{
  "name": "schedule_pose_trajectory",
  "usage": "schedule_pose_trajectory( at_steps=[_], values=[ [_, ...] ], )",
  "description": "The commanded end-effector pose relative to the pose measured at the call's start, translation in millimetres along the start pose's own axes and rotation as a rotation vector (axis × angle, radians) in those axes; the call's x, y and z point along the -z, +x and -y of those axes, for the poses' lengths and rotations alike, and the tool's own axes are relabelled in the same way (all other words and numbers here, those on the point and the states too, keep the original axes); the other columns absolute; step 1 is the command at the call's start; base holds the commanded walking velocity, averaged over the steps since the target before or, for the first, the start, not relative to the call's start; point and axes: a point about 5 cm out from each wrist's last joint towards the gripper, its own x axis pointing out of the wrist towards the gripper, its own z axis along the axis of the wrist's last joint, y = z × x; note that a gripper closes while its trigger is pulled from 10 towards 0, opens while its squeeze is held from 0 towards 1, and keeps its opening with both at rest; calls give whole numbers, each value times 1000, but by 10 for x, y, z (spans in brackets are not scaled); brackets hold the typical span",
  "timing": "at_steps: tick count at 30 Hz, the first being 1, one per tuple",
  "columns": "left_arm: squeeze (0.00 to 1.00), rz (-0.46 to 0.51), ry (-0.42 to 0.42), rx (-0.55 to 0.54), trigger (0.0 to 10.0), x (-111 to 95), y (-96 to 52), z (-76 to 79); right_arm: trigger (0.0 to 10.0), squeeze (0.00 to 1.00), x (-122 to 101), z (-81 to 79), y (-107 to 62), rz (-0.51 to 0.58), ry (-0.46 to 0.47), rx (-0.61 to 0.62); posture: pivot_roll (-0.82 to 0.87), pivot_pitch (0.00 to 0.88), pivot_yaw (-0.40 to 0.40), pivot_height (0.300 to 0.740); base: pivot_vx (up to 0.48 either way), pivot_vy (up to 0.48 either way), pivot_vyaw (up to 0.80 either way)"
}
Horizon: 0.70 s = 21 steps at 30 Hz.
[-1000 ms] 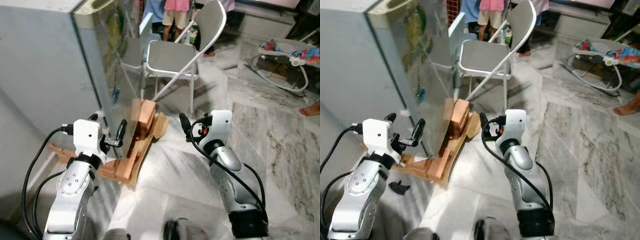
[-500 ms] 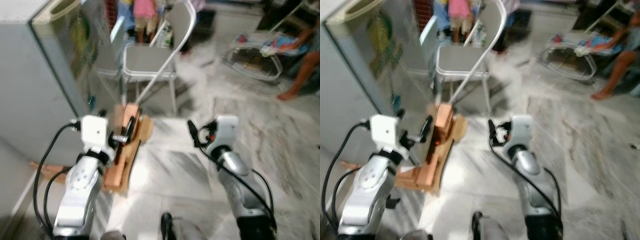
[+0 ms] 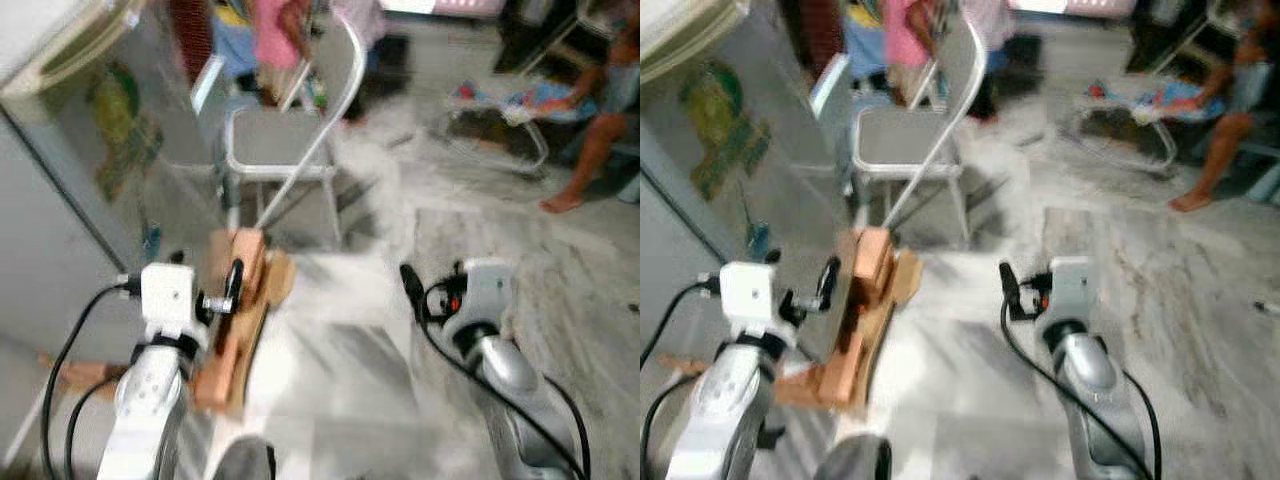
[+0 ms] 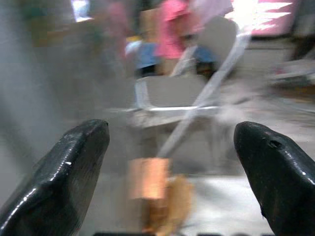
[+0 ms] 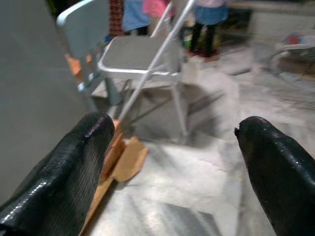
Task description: Restocking fridge
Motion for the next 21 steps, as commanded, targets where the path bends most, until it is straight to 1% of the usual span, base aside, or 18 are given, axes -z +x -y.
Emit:
schedule_pose_trajectory(
  at_steps=[1, 3, 4, 8, 9, 11, 12, 13, 14, 16, 17, 21],
  values=[
    [0, 23, 9, -74, 10000, -35, -52, -85, 10000, 0, 21, 54, -42, -9, -13, 10, 103, 68, -51, 740, 0, 0, 0],
    [0, 16, 0, -112, 10000, -16, -87, -123, 10000, 0, 24, 48, -50, -8, -22, -4, 106, 62, -53, 740, 0, 0, 0],
    [0, 18, 23, -139, 10000, -12, -94, -149, 10000, 0, 12, 43, -50, -4, -24, -12, 111, 62, -58, 740, 0, 0, 0],
    [0, 25, 37, -163, 10000, 0, 2, -200, 10000, 0, -41, 7, -15, 13, -32, -41, 105, 67, -65, 740, 0, 0, 736],
    [0, 31, 52, -154, 10000, -10, 68, -210, 10000, 0, -74, -5, 7, 24, -26, -44, 99, 70, -67, 740, 0, 0, 788],
    [0, 31, 57, -152, 10000, -12, 88, -214, 10000, 0, -84, -9, 13, 27, -26, -46, 99, 70, -67, 740, 0, 0, 788],
    [0, 27, 54, -147, 10000, -12, 127, -221, 10000, 0, -101, -13, 21, 30, -23, -45, 94, 73, -68, 740, 0, 0, 0],
    [0, 35, 45, -102, 10000, -30, 171, -203, 10000, 0, -115, -1, 24, 33, -24, -37, 87, 80, -68, 740, 0, 0, 0],
    [0, 35, 45, -102, 10000, -30, 171, -203, 10000, 0, -115, -1, 24, 33, -24, -37, 87, 80, -68, 740, 0, 0, 0],
    [0, 38, 36, -54, 10000, -40, 214, -174, 10000, 0, -113, 23, 18, 30, -20, -19, 84, 87, -65, 740, 0, 0, 0],
    [0, 38, 36, -54, 10000, -40, 214, -174, 10000, 0, -113, 23, 18, 30, -20, -19, 84, 87, -65, 740, 0, 0, 0],
    [0, 47, 10, 28, 10000, -61, 312, -100, 10000, 0, -88, 12, -11, 19, -16, -7, 77, 106, -61, 740, 0, 0, 0]
  ],
)
